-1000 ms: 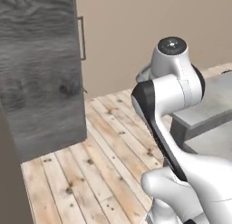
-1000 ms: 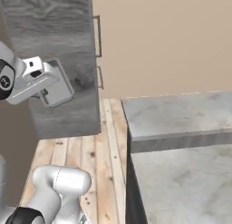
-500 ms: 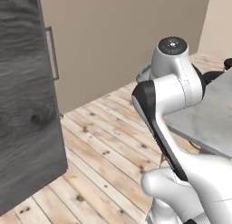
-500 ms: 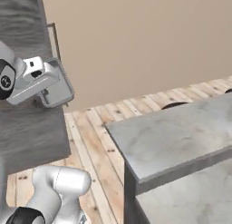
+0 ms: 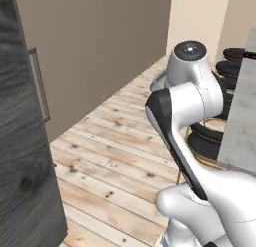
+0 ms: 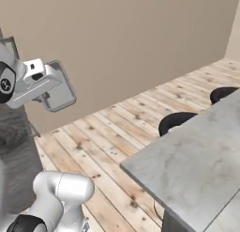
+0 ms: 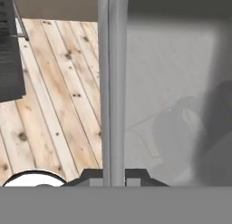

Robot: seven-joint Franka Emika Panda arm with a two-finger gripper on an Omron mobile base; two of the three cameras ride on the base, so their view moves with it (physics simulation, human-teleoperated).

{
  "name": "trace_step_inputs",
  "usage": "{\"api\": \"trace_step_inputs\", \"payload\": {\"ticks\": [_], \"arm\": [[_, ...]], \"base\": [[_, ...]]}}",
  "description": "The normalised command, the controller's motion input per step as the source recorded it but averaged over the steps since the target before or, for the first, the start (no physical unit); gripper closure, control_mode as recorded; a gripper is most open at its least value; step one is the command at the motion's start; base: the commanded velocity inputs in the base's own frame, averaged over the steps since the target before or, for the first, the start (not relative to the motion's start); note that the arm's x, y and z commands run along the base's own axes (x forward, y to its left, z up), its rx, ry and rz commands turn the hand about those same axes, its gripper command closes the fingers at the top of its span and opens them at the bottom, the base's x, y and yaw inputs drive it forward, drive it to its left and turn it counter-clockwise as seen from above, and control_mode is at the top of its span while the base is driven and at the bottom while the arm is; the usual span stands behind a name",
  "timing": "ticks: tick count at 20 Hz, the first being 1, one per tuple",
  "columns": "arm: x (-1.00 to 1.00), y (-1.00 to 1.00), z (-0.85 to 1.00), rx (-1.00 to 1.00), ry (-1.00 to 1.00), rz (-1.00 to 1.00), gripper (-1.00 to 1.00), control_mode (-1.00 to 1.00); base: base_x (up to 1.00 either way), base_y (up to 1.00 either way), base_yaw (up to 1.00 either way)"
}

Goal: Retrieve the tupperware and aluminum foil from the cabinet and place them on the dining counter near the plate with lime and broccoli to prepare for storing leftovers.

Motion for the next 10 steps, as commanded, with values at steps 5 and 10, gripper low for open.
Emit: {"api": "trace_step_inputs", "payload": {"ticks": [5, 10], "arm": [[0.00, 0.00, 0.00, 0.00, 0.00, 0.00, 1.00, 1.00], [0.00, 0.00, 0.00, 0.00, 0.00, 0.00, 1.00, 1.00]], "base": [[0.89, 0.49, -0.57], [0.98, 0.51, -0.51]]}}
